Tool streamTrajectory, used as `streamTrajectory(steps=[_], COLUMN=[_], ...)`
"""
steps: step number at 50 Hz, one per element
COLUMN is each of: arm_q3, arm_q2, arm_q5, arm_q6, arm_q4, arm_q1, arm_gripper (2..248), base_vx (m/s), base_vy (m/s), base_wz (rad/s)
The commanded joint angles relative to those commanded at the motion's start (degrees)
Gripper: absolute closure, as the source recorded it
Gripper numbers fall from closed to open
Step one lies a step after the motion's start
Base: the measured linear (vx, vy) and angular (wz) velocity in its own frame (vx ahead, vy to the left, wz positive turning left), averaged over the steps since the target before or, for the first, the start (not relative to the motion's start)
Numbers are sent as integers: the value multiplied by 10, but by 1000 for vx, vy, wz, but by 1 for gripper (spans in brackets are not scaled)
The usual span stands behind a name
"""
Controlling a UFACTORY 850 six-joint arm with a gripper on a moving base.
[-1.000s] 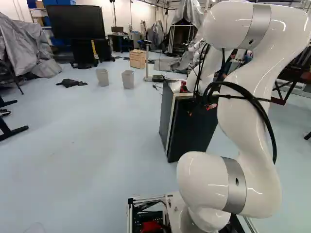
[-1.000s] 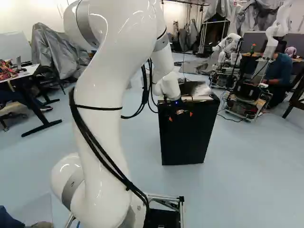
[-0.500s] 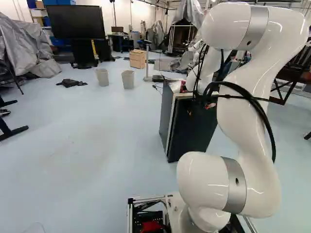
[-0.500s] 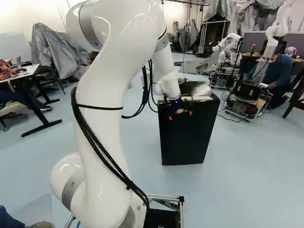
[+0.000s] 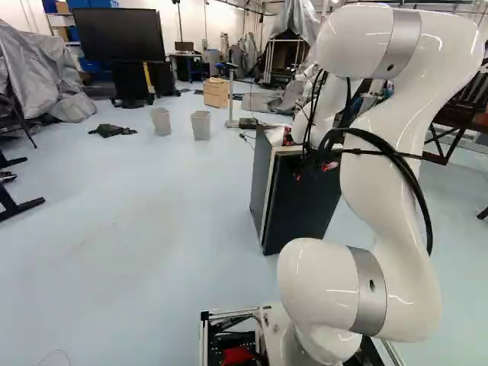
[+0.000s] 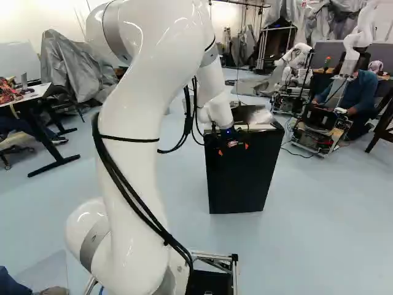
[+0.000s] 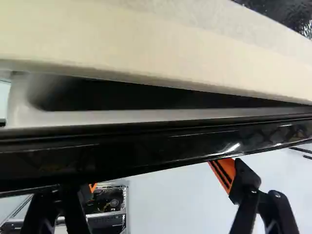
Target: Grab a drink from the fridge
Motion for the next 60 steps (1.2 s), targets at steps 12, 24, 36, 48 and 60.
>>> streamTrajectory(steps=[12, 24, 36, 48, 60], arm_q3=[0, 0, 0, 0, 0], arm_q2=[0, 0, 0, 0, 0], arm_q5=[10, 21, 31, 40, 41], arm_q6=[0, 0, 0, 0, 0], arm_q4=[0, 0, 0, 0, 0], arm_q1=[0, 0, 0, 0, 0], arm_gripper=[3, 3, 3, 3, 3], base_vx=[0, 0, 0, 0, 0], base_vy=[0, 0, 0, 0, 0], base_wz=[0, 0, 0, 0, 0])
